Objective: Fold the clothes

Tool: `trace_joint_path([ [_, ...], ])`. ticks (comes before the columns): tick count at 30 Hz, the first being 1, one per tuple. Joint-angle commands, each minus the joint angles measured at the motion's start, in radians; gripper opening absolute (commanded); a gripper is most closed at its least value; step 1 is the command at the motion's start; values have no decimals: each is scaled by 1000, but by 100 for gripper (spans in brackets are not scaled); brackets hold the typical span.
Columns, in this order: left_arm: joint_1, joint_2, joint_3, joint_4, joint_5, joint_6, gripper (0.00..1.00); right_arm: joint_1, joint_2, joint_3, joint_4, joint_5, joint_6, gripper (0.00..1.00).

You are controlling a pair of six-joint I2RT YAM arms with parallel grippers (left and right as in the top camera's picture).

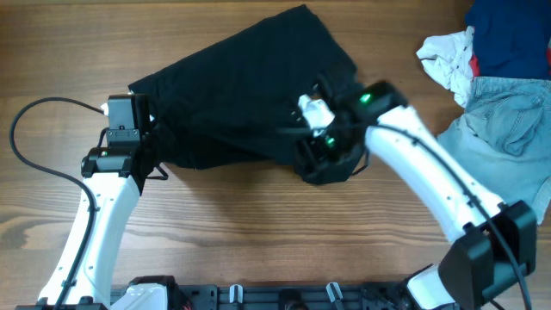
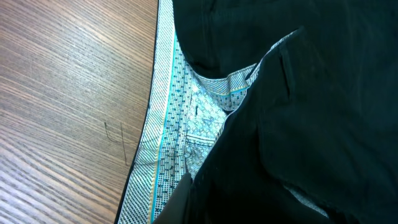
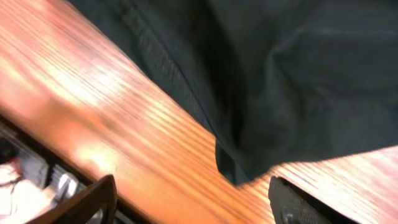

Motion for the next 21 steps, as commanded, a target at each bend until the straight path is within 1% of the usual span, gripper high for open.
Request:
trace_joint_path([
  [1,9,-18,2,-10,-20,5,4,42,2,-153,97,148,187,80],
  [4,9,-18,2,-14,-20,5,4,50,2,-240,171,175,266,80],
  [8,9,-18,2,-8,-20,4,4,51,2,-278,221,226,328,81],
  [11,9,-18,2,0,-20,4,4,51,2,-278,249,237,338,81],
  [21,9,-18,2,15,-20,4,4,55,2,-278,243,236,362,82],
])
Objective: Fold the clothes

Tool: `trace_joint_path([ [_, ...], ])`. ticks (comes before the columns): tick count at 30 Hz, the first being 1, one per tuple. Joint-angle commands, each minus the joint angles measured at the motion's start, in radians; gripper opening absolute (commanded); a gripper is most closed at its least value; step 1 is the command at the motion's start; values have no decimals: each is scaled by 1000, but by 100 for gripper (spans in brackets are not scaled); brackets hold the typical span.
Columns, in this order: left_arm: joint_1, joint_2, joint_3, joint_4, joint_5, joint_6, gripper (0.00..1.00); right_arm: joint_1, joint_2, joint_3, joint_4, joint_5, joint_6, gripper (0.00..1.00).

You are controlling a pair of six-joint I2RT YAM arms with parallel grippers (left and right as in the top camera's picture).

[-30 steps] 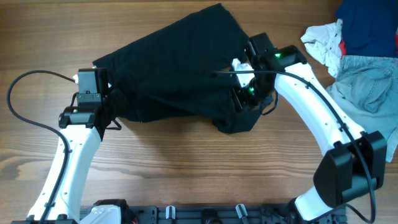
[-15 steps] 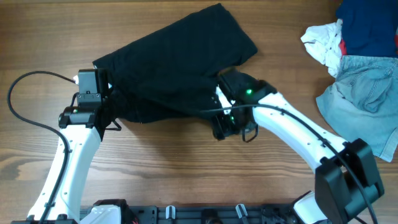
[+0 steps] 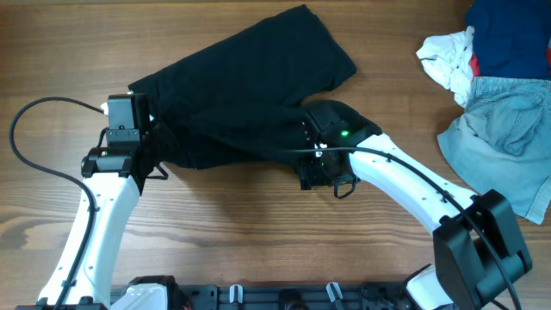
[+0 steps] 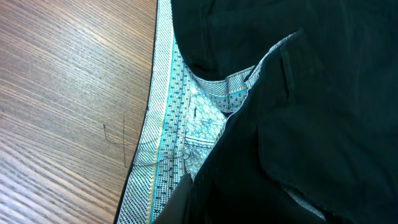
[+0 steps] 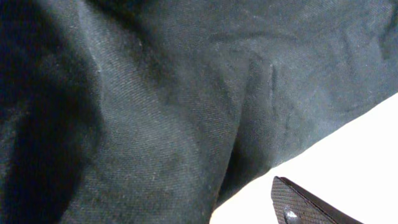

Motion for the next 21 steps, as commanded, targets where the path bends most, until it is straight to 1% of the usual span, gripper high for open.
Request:
trace_joint_path([
  [1,9,-18,2,8,-21,4,4,10,-1,-5,-2,24,25,82],
  [10,9,-18,2,8,-21,4,4,27,1,-5,59,36,25,82],
  [15,9,-18,2,8,-21,5,4,27,1,-16,62,36,26,82],
  [21,9,-18,2,4,-21,5,4,26,1,-137,218,37,44,82],
])
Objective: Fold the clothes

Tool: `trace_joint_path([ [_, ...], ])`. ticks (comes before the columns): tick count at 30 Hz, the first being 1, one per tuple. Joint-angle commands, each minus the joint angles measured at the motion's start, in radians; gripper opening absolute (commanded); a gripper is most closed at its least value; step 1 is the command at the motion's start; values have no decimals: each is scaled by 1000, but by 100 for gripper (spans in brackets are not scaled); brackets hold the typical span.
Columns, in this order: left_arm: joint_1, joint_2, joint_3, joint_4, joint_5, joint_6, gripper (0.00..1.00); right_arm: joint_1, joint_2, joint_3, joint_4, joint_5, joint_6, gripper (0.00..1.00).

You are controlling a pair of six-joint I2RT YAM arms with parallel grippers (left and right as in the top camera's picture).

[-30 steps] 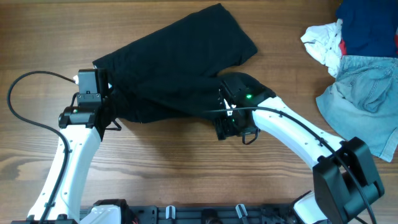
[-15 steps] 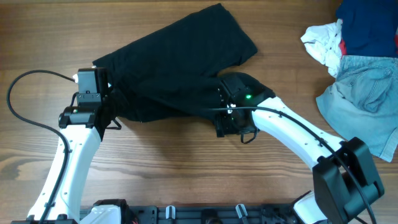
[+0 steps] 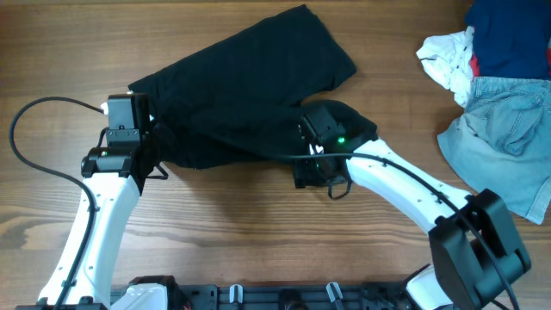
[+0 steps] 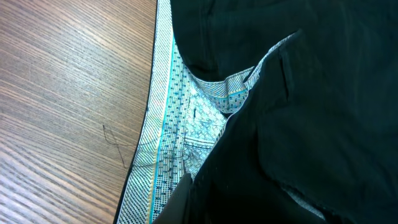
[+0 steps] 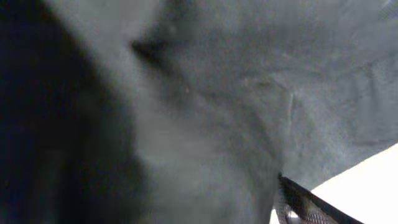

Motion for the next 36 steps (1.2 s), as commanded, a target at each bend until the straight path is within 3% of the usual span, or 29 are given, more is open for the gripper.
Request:
trace_joint_path([
  [1,9,-18,2,-1,-21,5,4,5,1,-78,69,34,48,82],
  [4,9,-18,2,-4,-21,5,4,5,0,-80,55,66,66,73],
  [10,9,-18,2,-5,-21,5,4,-8,-28,-76,12,69,89,12],
  [12,9,-18,2,-5,-21,5,4,-23,-54,-76,-2,73,88,6],
  [27,9,-18,2,-55,-5,5,4,-199,-431,-34,-217,80,-40,5],
  [36,9,-20,2,-192,118,5,4,-199,-456,-34,-259,78,-43,12],
])
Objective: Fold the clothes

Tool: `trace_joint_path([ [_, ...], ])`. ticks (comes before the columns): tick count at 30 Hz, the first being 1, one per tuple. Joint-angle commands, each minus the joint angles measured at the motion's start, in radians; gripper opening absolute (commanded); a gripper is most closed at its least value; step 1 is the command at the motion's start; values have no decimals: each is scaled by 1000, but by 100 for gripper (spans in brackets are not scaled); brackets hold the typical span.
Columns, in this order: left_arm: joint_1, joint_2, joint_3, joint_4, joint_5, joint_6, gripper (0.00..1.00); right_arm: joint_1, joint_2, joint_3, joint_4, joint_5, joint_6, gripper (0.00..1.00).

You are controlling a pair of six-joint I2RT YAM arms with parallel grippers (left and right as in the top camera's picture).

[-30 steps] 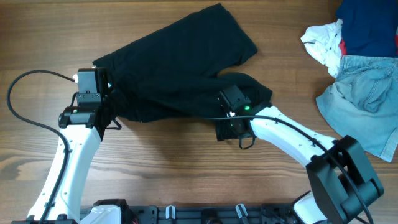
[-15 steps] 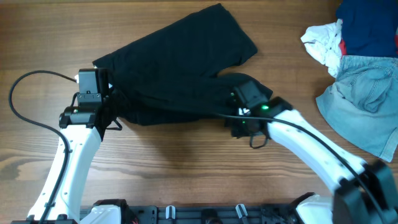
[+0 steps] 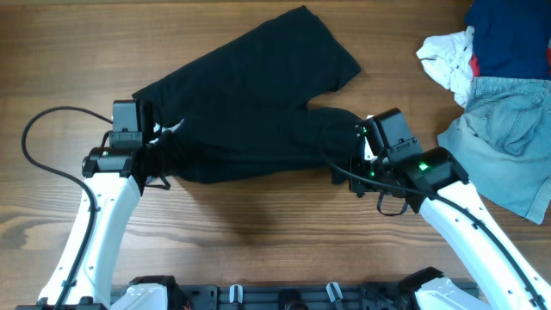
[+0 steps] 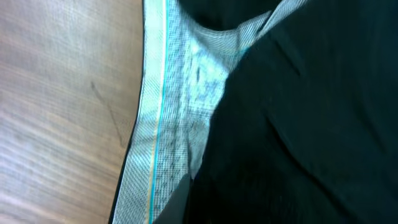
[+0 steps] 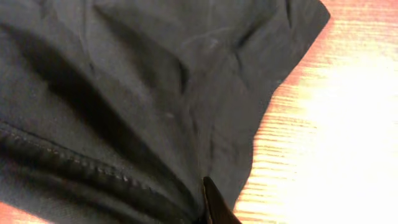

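Observation:
Black shorts [image 3: 250, 112] lie spread across the middle of the wooden table [image 3: 258, 241], one leg pointing to the back right, the other drawn out to the right. My left gripper [image 3: 148, 148] is shut on the waistband end at the left. Its wrist view shows the white and teal patterned lining [image 4: 177, 106] next to black cloth [image 4: 298, 124]. My right gripper [image 3: 355, 155] is shut on the hem of the nearer leg. In its wrist view one dark fingertip [image 5: 214, 208] presses into the black fabric [image 5: 124, 93].
A pile of other clothes sits at the right edge: a white cloth [image 3: 446, 56], a dark blue garment [image 3: 508, 34] and light blue denim [image 3: 504, 138]. The left arm's black cable [image 3: 34, 138] loops over the table at the far left.
My right gripper, then low on the folded-under leg near the shorts' middle, is now further right, and that leg is stretched out rightwards. The left gripper has shifted slightly right with the waistband.
At first my right gripper was open over the bunched nearer leg while the left held the waistband. Then the right sat down on the cloth at the front edge. Now it holds the hem further right and the leg lies drawn flat.

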Motion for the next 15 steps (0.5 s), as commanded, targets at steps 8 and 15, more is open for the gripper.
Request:
trace_joint_path([
  [8,15,-20,2,-56,-7,5,4,-46,55,15,199,52,-2,21],
  [15,14,-19,2,-64,-21,5,4,-105,82,15,194,-230,64,50],
])
